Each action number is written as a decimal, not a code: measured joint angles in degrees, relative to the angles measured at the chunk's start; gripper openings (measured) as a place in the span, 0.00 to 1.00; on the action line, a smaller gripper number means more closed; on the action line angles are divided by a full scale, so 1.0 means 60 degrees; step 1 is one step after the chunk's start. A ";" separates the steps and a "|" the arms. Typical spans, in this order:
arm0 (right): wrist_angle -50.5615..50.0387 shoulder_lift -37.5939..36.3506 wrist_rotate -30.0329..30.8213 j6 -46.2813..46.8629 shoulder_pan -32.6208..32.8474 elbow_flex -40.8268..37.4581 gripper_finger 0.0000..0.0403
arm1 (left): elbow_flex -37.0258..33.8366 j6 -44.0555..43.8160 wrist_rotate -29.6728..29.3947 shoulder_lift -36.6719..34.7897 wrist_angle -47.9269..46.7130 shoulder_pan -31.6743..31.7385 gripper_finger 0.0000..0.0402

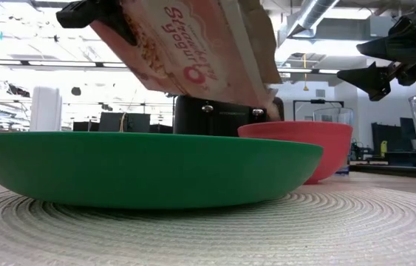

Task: Arrange a breakfast setting
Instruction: Pour the pink cereal box into the orange bowl

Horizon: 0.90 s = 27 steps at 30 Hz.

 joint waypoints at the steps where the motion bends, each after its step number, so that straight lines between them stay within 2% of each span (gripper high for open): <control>1: -0.0001 0.0002 0.0000 0.0000 -0.0001 -0.0001 0.92 | 0.0000 -0.0175 0.0056 0.0000 -0.0058 0.0000 0.31; 18: -0.0001 0.0002 0.0000 -0.0002 0.0002 -0.0002 0.92 | 0.0000 -0.2262 0.0939 -0.0020 -0.0250 0.0000 0.31; 27: -0.0001 -0.0001 0.0000 0.0000 0.0000 0.0001 0.92 | 0.0004 -0.4247 0.1191 -0.0734 -0.0242 0.0000 0.31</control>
